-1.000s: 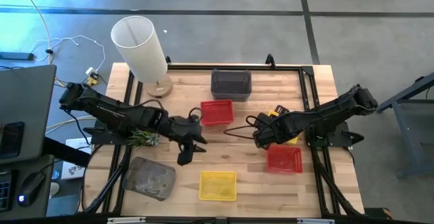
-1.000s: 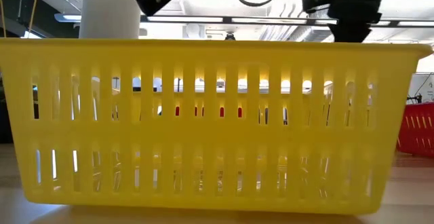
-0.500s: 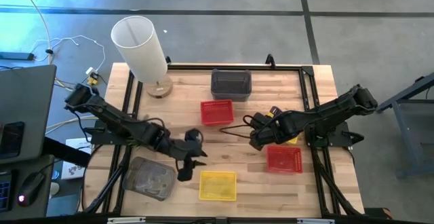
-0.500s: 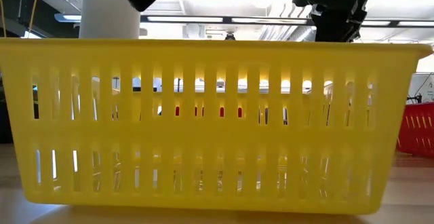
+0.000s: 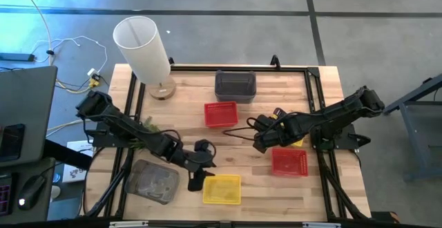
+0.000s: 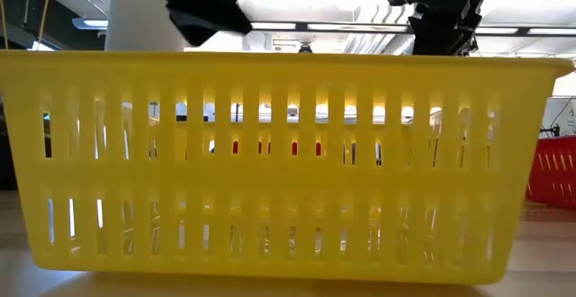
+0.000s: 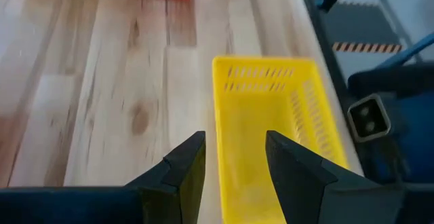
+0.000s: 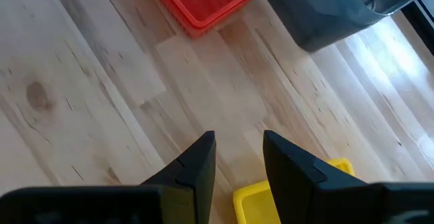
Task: Stack baskets by color
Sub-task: Stack the yellow bin on the stacked yellow bins
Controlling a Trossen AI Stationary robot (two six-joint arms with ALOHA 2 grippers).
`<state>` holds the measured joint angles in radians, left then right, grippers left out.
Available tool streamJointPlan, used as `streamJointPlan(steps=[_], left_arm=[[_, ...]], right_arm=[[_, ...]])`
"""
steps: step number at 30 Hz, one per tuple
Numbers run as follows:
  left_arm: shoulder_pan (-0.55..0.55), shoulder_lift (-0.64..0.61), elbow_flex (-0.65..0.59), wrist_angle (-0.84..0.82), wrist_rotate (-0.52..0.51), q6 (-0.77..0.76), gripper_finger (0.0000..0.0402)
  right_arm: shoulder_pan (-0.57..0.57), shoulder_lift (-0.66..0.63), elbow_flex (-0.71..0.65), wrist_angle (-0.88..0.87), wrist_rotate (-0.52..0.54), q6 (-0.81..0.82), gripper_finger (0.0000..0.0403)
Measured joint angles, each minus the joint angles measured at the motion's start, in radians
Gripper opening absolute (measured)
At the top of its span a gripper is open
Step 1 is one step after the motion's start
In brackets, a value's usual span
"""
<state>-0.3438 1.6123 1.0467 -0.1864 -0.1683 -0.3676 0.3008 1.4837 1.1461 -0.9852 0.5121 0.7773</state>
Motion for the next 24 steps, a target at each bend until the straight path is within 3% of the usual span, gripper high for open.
streamJointPlan(steps=[24], left_arm=[[0.000,0.166,0.000,0.035,0.045,-0.041,0.0140]], right_arm=[[0.000,0.000,-0.001,0.013,0.015,-0.019,0.0110]])
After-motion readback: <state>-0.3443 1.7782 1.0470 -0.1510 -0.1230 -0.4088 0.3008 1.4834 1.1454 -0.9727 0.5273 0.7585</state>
